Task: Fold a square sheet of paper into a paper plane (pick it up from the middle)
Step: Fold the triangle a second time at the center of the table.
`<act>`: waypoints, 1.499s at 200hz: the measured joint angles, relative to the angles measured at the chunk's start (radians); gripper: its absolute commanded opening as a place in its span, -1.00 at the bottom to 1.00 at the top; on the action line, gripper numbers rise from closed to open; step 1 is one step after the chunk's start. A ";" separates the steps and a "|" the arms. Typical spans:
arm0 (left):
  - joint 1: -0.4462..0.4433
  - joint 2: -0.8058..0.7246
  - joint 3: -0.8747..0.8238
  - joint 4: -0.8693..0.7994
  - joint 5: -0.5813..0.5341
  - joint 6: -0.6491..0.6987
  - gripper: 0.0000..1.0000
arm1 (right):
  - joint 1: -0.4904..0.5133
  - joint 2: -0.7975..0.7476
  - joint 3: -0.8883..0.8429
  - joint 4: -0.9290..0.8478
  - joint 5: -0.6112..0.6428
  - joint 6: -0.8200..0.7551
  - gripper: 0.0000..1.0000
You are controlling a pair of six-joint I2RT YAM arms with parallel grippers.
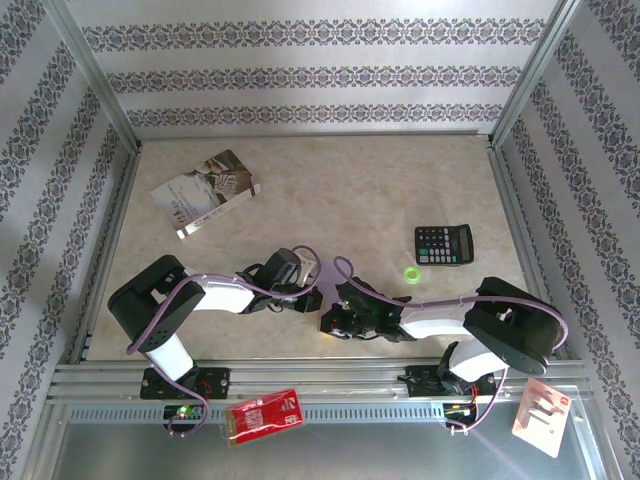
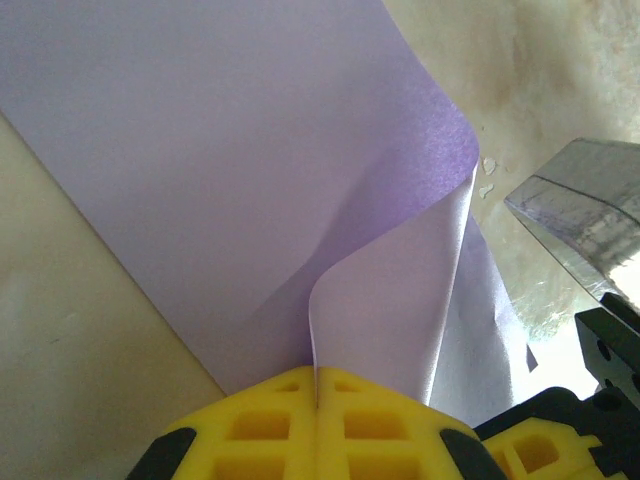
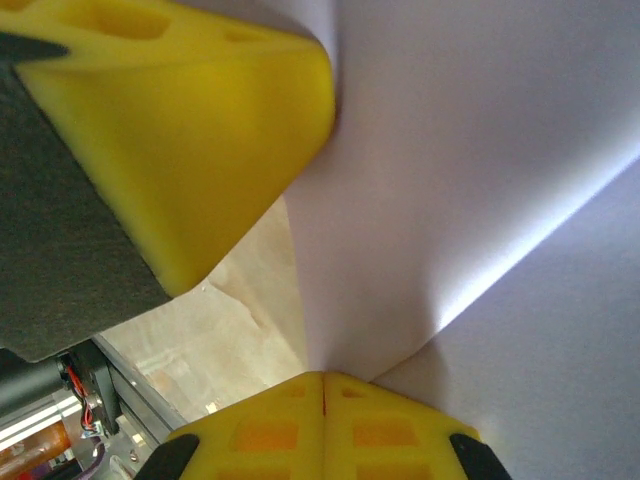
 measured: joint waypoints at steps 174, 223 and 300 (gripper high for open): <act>0.002 0.004 0.010 -0.014 0.008 0.000 -1.00 | -0.246 -0.076 0.097 -0.162 -0.023 -0.131 -1.00; 0.002 0.004 0.010 -0.016 0.008 0.000 -1.00 | -0.259 -0.009 0.101 -0.162 -0.045 -0.154 -1.00; 0.002 0.010 0.029 -0.047 0.012 0.018 -1.00 | -0.304 -0.005 0.056 -0.156 -0.082 -0.198 -1.00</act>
